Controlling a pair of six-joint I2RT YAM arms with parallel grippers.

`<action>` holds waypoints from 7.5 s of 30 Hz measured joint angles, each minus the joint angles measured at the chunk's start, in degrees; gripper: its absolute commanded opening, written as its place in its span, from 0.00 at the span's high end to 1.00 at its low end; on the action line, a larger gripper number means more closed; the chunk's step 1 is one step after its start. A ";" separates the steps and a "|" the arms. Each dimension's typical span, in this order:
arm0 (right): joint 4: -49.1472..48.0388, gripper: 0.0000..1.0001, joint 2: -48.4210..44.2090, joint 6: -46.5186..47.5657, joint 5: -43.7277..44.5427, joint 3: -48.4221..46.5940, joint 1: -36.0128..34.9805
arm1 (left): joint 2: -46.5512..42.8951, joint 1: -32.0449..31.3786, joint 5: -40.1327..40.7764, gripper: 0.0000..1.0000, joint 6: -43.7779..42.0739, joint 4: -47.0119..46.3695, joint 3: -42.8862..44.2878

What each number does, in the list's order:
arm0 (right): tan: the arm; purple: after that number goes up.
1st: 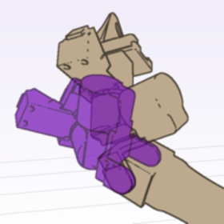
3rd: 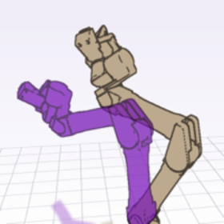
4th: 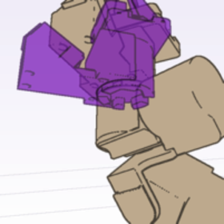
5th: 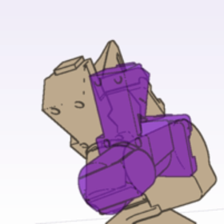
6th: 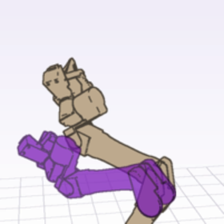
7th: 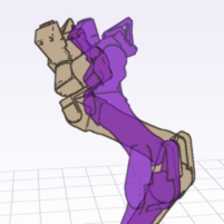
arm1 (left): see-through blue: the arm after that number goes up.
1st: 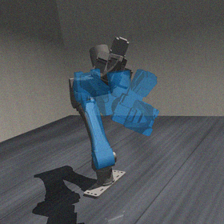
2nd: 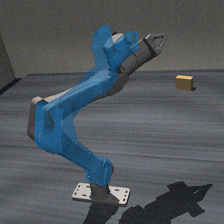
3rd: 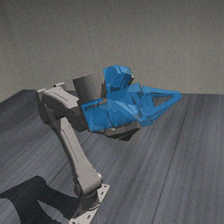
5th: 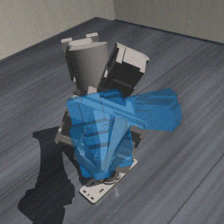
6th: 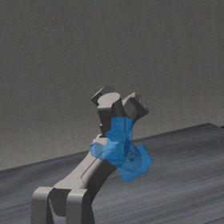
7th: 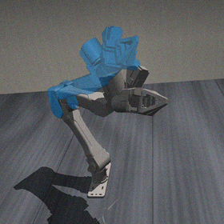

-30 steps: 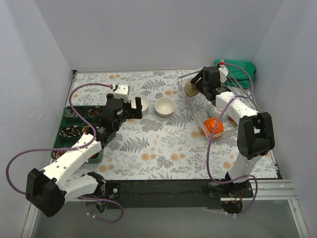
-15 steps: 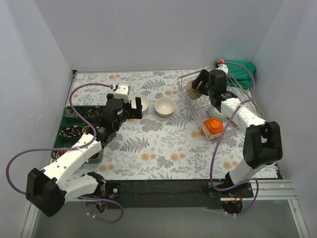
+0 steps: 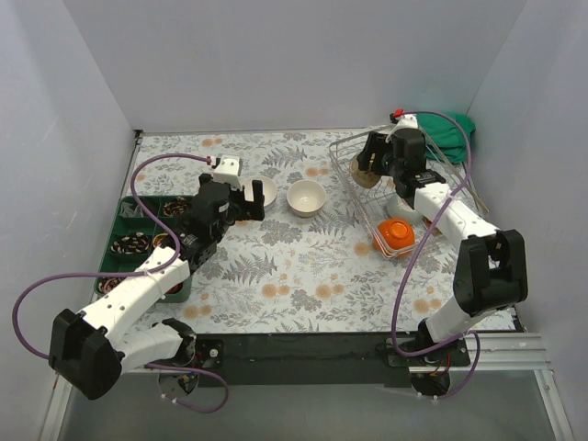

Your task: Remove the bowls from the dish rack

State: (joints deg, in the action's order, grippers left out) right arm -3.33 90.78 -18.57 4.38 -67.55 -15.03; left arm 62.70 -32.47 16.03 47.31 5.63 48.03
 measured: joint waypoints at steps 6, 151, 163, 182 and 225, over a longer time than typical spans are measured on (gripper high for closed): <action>0.31 0.99 -0.72 5.07 -2.47 0.00 -0.02 | 0.72 0.00 0.00 0.02 0.00 -0.04 -0.02; -7.39 0.76 17.33 13.70 5.70 -4.28 -17.46 | 0.83 0.00 -0.37 0.02 0.09 0.33 -0.33; -5.60 0.90 15.45 12.37 6.21 -4.13 -17.59 | 0.83 0.00 -0.37 0.02 0.07 0.33 -0.33; -5.57 0.73 15.41 10.58 4.17 -3.02 -16.44 | 0.83 0.00 -0.37 0.02 0.04 0.33 -0.33; 8.31 0.04 21.42 -21.44 15.43 -18.73 12.20 | -1.07 0.00 -0.42 0.02 0.28 0.35 -0.33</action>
State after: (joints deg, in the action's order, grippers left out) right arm 4.97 112.20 -40.01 19.81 -86.28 -2.83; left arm 61.63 -32.47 15.62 47.59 5.98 47.70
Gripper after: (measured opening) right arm 0.959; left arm 0.982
